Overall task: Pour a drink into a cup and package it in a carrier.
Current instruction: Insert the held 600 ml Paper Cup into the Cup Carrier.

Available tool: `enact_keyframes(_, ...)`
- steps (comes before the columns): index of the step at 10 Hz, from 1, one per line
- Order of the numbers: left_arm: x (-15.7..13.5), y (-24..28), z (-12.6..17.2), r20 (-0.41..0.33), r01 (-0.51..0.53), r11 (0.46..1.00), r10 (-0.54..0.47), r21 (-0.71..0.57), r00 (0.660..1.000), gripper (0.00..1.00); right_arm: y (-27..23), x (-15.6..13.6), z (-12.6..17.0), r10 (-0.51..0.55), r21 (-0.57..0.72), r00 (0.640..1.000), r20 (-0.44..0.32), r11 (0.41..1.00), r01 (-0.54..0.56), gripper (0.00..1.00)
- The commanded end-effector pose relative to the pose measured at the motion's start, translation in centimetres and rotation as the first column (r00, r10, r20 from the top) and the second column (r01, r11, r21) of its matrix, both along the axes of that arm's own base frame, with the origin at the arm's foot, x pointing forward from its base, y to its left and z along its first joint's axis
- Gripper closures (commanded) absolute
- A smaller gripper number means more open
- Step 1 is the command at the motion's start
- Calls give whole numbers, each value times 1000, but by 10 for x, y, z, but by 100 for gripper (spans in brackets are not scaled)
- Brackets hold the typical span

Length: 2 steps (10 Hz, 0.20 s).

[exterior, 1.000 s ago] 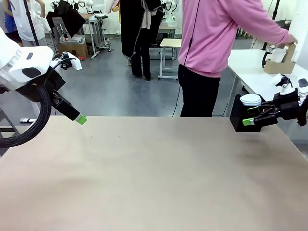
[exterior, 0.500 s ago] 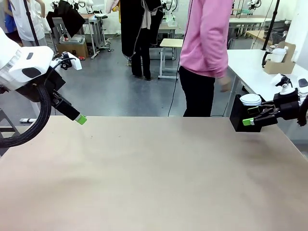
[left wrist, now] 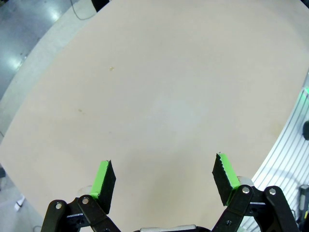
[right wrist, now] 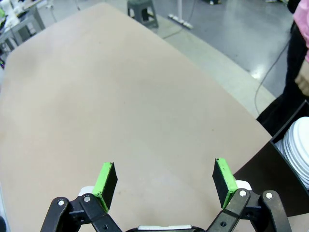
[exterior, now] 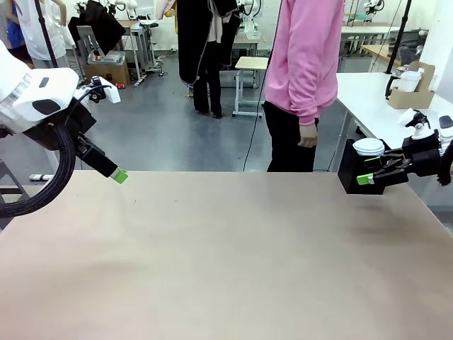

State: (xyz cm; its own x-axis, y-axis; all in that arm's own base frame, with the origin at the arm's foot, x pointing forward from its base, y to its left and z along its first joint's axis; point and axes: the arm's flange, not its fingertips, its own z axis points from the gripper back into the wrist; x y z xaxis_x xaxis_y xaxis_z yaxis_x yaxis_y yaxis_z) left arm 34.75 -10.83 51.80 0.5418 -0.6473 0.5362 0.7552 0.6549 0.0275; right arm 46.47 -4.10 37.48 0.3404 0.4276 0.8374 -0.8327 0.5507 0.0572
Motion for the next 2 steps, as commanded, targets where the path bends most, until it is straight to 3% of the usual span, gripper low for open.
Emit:
enact_keyframes(1, 1, 0, -1, 6, -1, 1000, 1, -6, 1000, 0, 0, 0, 3, 4, -1, 1000, 9, 1000, -4, 0)
enact_keyframes(2, 1, 0, -1, 6, -1, 1000, 1, -6, 1000, 0, 0, 0, 3, 4, -1, 1000, 9, 1000, -4, 0)
